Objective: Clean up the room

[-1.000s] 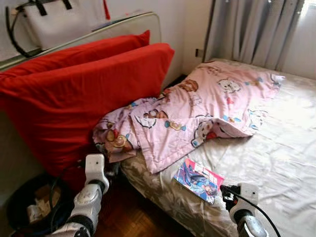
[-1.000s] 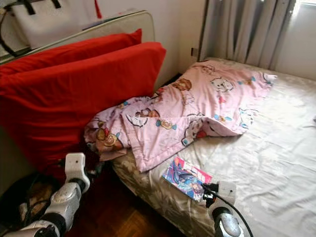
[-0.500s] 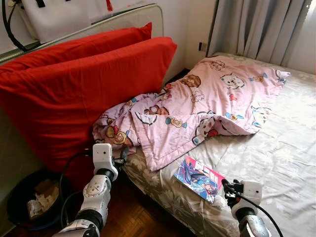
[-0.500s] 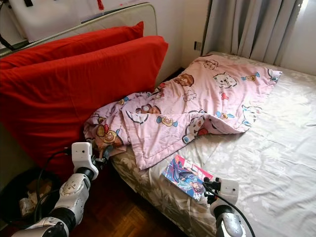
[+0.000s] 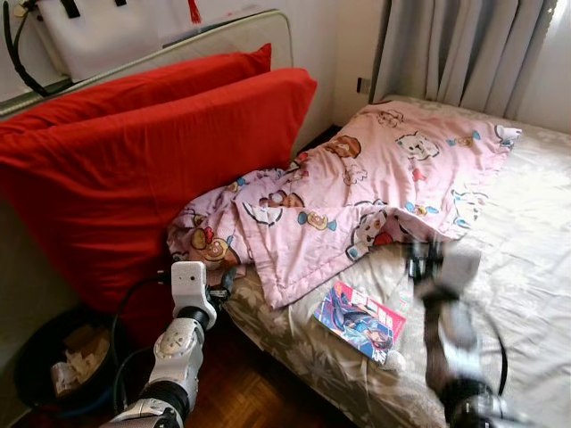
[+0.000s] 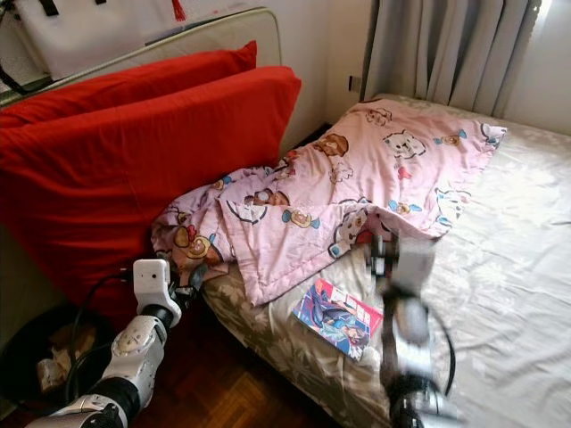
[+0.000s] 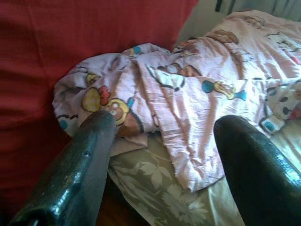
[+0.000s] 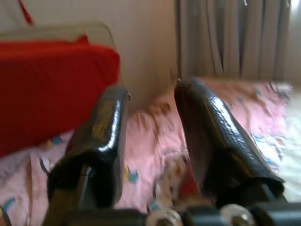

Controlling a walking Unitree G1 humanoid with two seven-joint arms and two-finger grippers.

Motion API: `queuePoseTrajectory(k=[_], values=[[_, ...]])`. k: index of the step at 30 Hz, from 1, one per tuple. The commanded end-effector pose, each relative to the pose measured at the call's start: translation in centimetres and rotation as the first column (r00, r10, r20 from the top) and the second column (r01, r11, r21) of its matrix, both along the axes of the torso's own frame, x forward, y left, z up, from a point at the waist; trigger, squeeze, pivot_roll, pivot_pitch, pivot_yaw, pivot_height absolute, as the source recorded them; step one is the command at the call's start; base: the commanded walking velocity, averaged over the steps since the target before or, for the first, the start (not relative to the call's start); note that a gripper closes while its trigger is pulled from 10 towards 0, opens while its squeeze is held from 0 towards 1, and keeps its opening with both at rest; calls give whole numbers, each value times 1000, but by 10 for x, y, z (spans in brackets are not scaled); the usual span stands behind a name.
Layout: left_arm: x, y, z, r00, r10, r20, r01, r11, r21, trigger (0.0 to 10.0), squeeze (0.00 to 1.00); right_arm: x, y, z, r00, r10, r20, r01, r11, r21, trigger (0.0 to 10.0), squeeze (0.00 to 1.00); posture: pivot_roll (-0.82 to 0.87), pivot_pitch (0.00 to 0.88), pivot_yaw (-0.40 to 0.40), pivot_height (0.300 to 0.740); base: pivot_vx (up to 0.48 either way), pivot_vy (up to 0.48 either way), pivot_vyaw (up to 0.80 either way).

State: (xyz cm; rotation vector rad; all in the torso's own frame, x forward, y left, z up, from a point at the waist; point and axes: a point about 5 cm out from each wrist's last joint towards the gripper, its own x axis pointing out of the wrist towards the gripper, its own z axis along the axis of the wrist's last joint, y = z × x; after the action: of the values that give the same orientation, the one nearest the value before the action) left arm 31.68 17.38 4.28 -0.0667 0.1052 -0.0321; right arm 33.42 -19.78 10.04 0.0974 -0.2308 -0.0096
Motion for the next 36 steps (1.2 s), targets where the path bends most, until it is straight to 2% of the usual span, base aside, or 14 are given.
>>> queuePoseTrajectory(k=[1,8,10,14,19,22,26,28,33,36], values=[[-2,2,1,1000,9,15,-9,1000,-3,10000,0,-13,1,-23,997,-5,-75,6,1000,11,10000,0,-144,0,69,740,0,0,0],[0,2,3,1000,14,26,-14,1000,-8,10000,0,-15,-1,-21,998,-24,-52,24,1000,6,10000,0,-148,0,64,740,0,0,0],[0,3,3,999,20,29,-20,1000,-10,10000,0,-22,-4,-27,997,-32,-77,30,999,-29,10000,0,-145,0,58,740,0,0,0],[0,3,4,999,21,34,-21,1000,-12,10000,0,-24,-3,-31,996,-28,-86,27,1000,-14,10000,0,-148,0,58,740,0,0,0],[2,3,6,999,20,35,-20,1000,-13,10000,0,-23,-1,-34,993,-26,-113,26,1000,1,10000,0,-143,0,60,740,0,0,0],[5,2,9,999,10,41,-9,1000,-7,10000,0,-20,-3,-40,982,-57,-181,61,998,12,10000,0,-125,0,55,740,0,0,0],[5,6,11,998,20,52,-19,1000,-7,10000,0,-16,-3,-36,984,-50,-172,60,997,57,10000,0,-124,0,58,740,0,0,0],[4,13,12,997,35,63,-35,999,-9,10000,0,-12,-2,-29,989,-29,-148,33,999,21,10000,0,-110,0,50,740,0,0,0],[0,17,11,997,40,71,-40,999,-1,10000,0,-19,-9,-31,989,-44,-139,45,999,5,10000,0,-105,0,35,740,0,0,0],[-7,21,6,995,60,77,-60,998,-1,10000,0,-30,-13,-36,990,-58,-130,59,998,2,10000,0,-92,0,27,740,0,0,0]])
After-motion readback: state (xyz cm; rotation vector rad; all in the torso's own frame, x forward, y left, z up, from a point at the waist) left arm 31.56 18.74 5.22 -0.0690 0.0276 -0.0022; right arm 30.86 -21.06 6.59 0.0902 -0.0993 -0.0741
